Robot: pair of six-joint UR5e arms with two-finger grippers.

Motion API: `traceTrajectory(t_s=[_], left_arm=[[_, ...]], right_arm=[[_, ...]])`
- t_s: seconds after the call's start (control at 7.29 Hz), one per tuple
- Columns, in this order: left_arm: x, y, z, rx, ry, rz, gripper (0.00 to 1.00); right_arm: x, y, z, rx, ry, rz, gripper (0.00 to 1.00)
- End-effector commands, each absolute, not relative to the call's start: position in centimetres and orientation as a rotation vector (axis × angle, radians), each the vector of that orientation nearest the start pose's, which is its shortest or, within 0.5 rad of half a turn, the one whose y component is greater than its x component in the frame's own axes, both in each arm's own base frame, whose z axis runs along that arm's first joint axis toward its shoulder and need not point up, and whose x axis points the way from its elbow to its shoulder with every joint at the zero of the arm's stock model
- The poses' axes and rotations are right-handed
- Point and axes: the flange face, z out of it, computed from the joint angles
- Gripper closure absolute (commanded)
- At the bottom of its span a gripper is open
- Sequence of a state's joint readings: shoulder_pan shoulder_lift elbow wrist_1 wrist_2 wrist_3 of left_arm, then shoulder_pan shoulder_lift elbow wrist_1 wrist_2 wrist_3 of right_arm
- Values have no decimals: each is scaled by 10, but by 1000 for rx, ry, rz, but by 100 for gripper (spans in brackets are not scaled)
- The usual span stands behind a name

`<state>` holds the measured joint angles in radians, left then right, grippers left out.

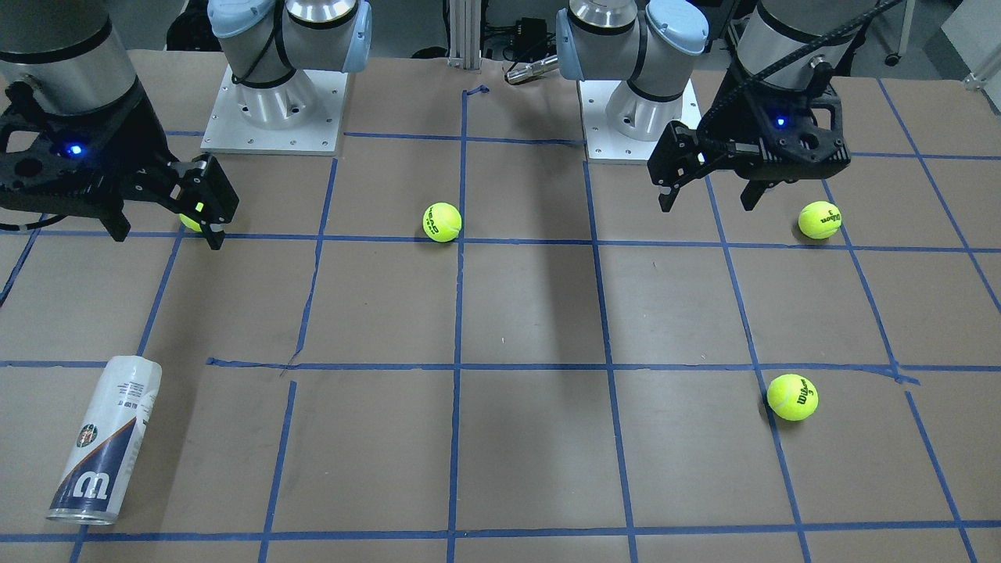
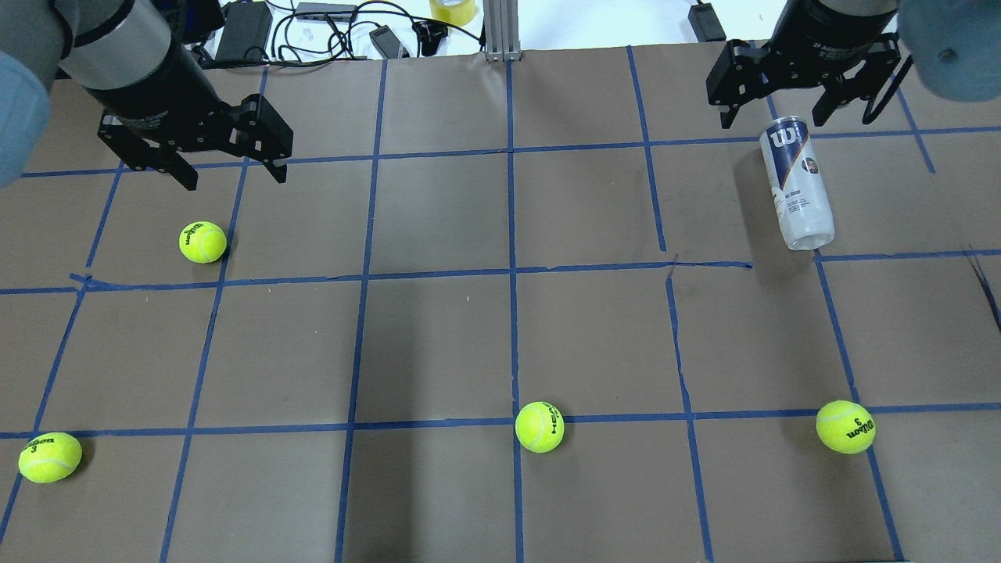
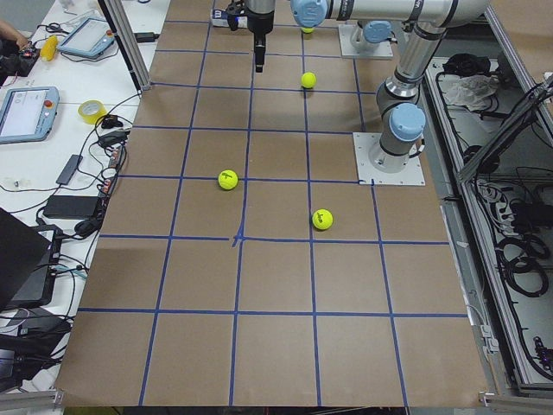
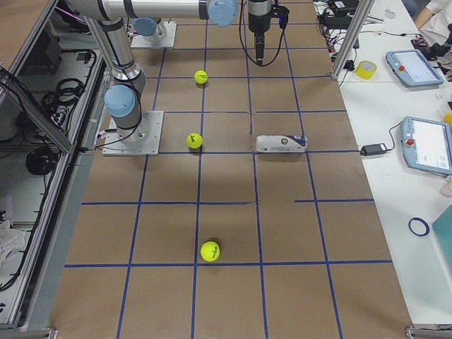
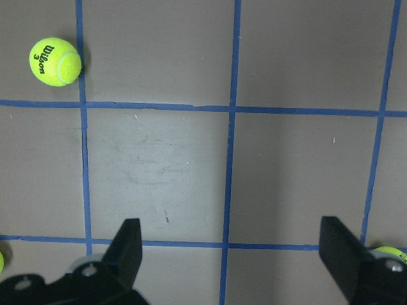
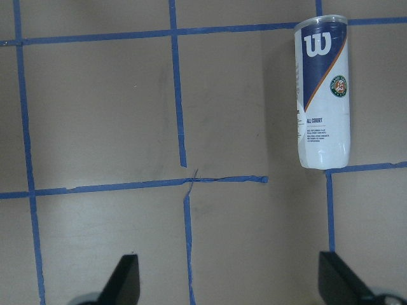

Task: Lift up tennis ball bucket
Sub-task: 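Move the right gripper down over the upright white Wilson ball can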

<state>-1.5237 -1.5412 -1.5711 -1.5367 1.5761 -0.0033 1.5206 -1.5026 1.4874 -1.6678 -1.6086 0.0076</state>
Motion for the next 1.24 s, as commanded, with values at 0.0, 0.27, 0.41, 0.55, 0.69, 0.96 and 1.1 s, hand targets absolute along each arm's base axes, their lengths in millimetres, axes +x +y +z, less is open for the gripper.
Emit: traceTrajectory(t_s=[0.0, 0.27, 0.41, 0.55, 0.69, 0.96, 1.1], left_arm=[[-109, -492, 504, -82, 3139, -94, 0], [-109, -490, 505, -82, 3135, -94, 0], [-108, -490, 504, -82, 3127, -88, 0], [-108, -489, 504, -84, 3125, -79, 0], [-108, -485, 503, -84, 3125, -31, 0], [-109, -479, 504, -84, 3127, 0, 0], [-109, -474, 505, -84, 3128, 29, 0]], right_arm=[[96, -553, 497, 134, 3152, -176, 0], [24, -615, 486, 233, 3125, -314, 0], [-17, -660, 442, 238, 3127, -241, 0], [-47, -703, 393, 237, 3136, -204, 0], [-65, -730, 369, 215, 3151, -227, 0], [-77, -760, 297, 153, 3177, -207, 0], [-80, -765, 278, 141, 3180, -210, 0]])
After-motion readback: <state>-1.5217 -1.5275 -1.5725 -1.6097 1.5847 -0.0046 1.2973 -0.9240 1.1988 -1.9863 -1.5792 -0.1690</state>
